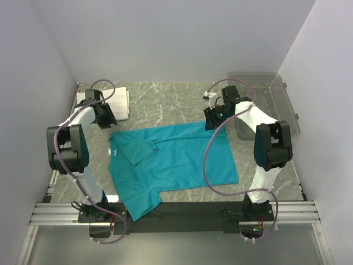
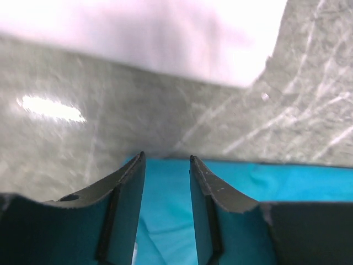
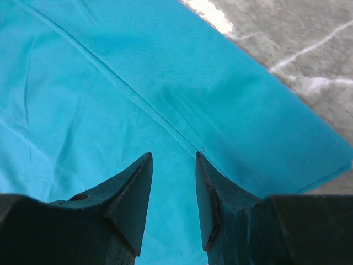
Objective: Fold and stack the t-shirts
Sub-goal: Fold the tshirt
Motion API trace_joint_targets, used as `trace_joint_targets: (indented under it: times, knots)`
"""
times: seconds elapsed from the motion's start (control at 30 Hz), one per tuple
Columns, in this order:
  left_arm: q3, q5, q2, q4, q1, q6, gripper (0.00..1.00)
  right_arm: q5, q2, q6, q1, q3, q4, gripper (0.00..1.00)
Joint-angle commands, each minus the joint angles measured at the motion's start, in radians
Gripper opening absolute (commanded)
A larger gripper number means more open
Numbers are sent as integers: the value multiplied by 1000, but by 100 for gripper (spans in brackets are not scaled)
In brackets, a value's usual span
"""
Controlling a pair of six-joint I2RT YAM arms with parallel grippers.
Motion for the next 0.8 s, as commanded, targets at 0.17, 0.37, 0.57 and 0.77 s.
trace_joint_targets:
  times: [0.17,0.37,0.57,0.77]
  knots:
    - [36,0,36,-40,35,97,46,3,17,36,-14,83,-22,44]
    - [-36,33,30,0,37,70,47,82,63,60,-17,138,-21,44]
    - [-28,75,61,4,35,47,45,88,92,62,-25,178,-44,45]
    - [-36,73,64,-5,37,41,45,98,103,66,-34,203,-48,44]
